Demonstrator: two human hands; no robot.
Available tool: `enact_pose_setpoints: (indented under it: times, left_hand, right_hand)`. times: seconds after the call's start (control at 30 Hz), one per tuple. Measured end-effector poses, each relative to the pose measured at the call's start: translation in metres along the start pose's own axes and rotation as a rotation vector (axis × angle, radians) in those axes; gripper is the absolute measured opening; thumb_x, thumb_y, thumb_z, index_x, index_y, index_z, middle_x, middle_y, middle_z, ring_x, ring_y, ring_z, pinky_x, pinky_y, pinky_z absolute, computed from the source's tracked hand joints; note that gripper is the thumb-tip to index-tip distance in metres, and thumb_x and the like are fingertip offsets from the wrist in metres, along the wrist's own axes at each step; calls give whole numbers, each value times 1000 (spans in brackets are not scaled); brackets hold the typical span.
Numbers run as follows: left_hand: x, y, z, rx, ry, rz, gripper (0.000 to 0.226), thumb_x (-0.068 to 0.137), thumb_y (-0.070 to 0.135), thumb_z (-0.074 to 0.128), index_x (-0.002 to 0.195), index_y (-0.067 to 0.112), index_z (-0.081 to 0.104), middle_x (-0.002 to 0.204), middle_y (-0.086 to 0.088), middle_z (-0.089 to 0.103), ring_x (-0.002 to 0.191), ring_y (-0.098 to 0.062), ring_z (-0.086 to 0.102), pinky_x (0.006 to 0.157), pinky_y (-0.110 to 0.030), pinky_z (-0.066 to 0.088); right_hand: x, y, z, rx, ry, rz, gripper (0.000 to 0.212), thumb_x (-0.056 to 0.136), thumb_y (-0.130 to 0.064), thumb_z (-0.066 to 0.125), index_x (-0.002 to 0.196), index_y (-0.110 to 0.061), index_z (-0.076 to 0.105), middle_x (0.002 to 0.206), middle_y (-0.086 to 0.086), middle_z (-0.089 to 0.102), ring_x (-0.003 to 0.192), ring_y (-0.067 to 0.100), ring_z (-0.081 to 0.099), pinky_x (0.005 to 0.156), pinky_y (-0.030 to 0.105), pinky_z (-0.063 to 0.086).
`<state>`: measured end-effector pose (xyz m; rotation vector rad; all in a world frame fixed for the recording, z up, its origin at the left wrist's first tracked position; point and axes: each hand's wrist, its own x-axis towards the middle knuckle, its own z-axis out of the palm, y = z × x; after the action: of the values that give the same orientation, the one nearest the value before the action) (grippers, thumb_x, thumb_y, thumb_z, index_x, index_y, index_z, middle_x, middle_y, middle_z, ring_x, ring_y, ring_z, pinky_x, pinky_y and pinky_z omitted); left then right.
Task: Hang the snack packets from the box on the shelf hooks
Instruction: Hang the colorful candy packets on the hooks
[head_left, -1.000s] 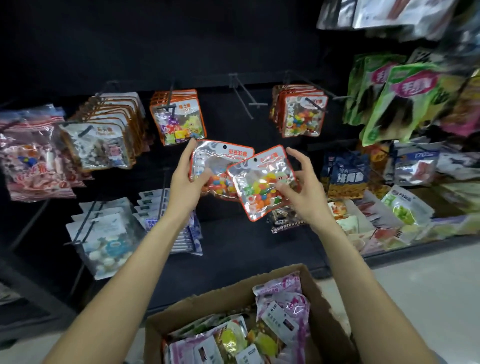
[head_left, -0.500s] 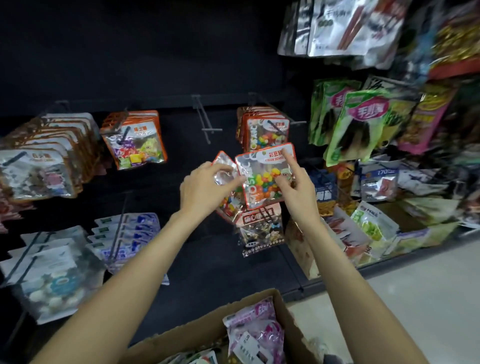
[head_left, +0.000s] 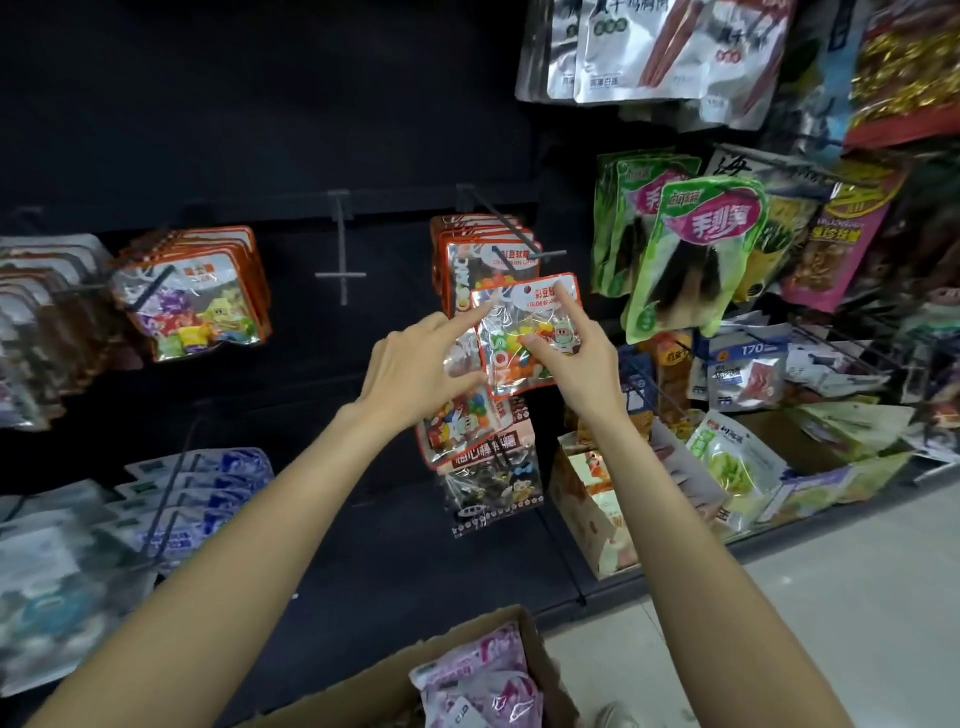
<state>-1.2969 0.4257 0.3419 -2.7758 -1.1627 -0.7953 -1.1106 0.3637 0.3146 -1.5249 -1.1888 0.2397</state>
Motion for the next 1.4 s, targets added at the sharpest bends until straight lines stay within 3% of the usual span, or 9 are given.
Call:
enact_pose_setpoints:
  times: [0.2, 0.37, 0.47, 0.57, 0.8, 1.0, 1.17, 1.27, 1.4]
  left_hand:
    - [12, -2, -5, 142, -53, 65, 71, 85, 56, 58, 146, 40, 26, 102, 7, 52, 82, -16, 57, 61, -27, 34]
    - [1, -6, -7, 107, 79, 196, 66, 81, 47, 67, 141, 35, 42, 95, 8, 56, 60, -9, 44, 45, -18, 25]
    - [-4, -6, -4, 98, 144, 250, 67, 77, 41, 73, 138, 26, 49, 91, 2, 60, 55, -6, 38, 45, -10, 16]
    - [2, -4, -6, 149, 123, 176, 71, 81, 48, 67, 143, 28, 40, 97, 2, 57, 60, -8, 41, 44, -18, 21]
    - [16, -3, -6, 179, 66, 113, 74, 82, 60, 58, 146, 32, 32, 101, 4, 58, 73, -15, 55, 55, -25, 29]
    - [21, -2, 3, 267, 83, 45, 88, 78, 73, 49, 148, 25, 28, 108, 3, 61, 78, -17, 61, 57, -26, 32]
    - [56, -8, 21, 389, 25, -48, 96, 79, 67, 57, 150, 18, 16, 122, -4, 59, 93, -25, 65, 63, -32, 40]
    - [74, -17, 31, 374, 8, -94, 88, 81, 58, 61, 148, 18, 21, 116, -6, 61, 92, -27, 66, 65, -35, 45]
    - [72, -25, 36, 278, 4, -108, 82, 86, 52, 58, 150, 24, 14, 114, -8, 61, 92, -30, 65, 64, -33, 42]
  right_hand:
    - [0, 1, 5, 18, 22, -6, 66, 86, -34, 68, 145, -33, 37, 121, -7, 50, 99, -9, 41, 89, 16, 33]
    - [-14, 8, 1, 142, 77, -80, 64, 85, -28, 71, 142, -31, 42, 116, -28, 45, 107, -28, 38, 88, 0, 32]
    - [-17, 9, 1, 162, 97, -94, 63, 86, -27, 70, 141, -32, 42, 116, -31, 43, 108, -28, 38, 87, -4, 30]
    - [-8, 4, 5, 129, 84, -84, 65, 87, -30, 69, 144, -32, 39, 110, -24, 45, 102, -29, 39, 84, -4, 31]
    - [12, 5, 8, 42, 32, -26, 66, 86, -34, 68, 144, -36, 37, 114, -12, 44, 106, -4, 40, 94, 19, 34]
    - [25, 6, 19, -11, 56, -34, 66, 88, -35, 66, 146, -32, 34, 115, -2, 48, 96, -3, 46, 76, 6, 36]
    - [57, 7, 42, -49, -48, -13, 63, 94, -31, 59, 147, -15, 30, 131, 10, 32, 114, 14, 40, 89, 11, 31]
    - [76, 11, 54, -257, -2, -60, 55, 91, -30, 62, 138, -10, 40, 134, 15, 30, 123, 28, 37, 99, 28, 38]
    - [88, 9, 59, -631, 62, -12, 58, 90, -43, 58, 140, -26, 36, 143, 14, 22, 127, 31, 28, 101, 41, 35]
